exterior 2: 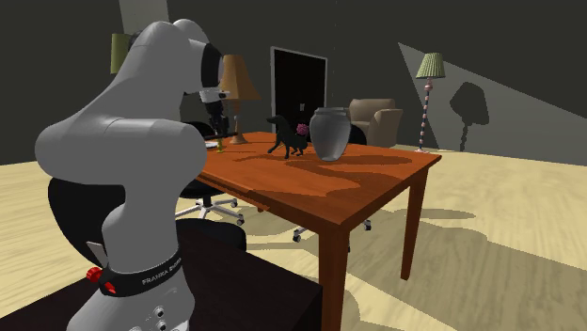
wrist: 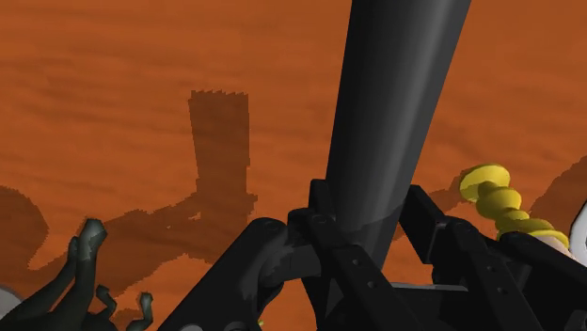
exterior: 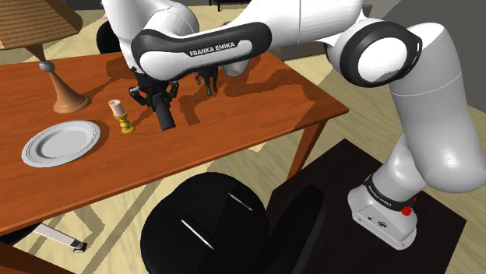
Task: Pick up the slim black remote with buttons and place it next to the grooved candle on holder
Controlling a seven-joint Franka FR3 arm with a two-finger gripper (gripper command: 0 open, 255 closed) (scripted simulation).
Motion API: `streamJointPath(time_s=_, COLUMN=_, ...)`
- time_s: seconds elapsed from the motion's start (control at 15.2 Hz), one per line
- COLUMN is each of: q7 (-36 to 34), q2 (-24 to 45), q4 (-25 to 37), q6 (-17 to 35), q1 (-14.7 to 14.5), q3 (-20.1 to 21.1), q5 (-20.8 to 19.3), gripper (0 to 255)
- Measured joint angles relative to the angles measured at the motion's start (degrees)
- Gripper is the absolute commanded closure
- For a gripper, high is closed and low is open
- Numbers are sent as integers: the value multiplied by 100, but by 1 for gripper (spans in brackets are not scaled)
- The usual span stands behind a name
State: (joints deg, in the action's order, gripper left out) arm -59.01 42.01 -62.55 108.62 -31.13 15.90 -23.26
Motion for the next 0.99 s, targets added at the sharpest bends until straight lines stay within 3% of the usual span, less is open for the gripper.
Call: streamJointPath(time_s=0.99, q7=-265, q2=250, q4=-728, q6=939, q1=61, q3=-81, q5=-153, gripper=255)
